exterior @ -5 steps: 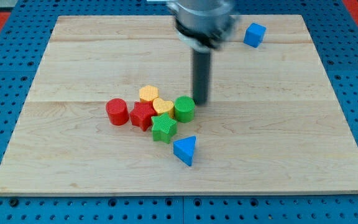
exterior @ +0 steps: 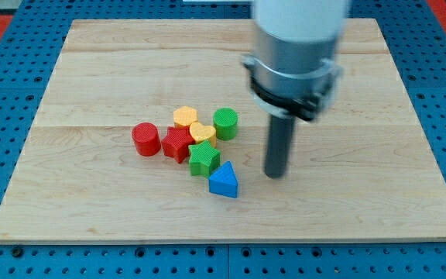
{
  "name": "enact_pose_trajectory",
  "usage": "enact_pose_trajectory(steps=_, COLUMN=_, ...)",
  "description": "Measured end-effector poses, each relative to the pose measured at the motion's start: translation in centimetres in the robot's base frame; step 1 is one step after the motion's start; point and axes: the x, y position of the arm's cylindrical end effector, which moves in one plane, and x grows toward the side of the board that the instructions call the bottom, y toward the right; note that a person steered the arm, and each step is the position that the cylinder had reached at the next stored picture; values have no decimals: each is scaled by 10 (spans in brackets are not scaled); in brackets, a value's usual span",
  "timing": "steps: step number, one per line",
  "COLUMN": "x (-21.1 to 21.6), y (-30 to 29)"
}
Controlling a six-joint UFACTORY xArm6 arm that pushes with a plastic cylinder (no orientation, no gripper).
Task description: Move the group of blocks upwards
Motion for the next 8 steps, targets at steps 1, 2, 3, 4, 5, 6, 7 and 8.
enact_pose_trajectory(steps=1, x=48, y=-11)
enact_pose_trajectory(steps=2, x=13, y=-65)
enact_pose_trajectory(steps=3, x=-58, y=-106)
enact_pose_trajectory(steps=4, x=-51, y=-105)
enact_pose_trajectory(steps=5, x=-21, y=-31)
enact_pose_trajectory(steps=6, x=58, y=-32)
enact_pose_trajectory(steps=7, x=25, y=-66)
enact_pose_trajectory(steps=8, x=-56, y=-101)
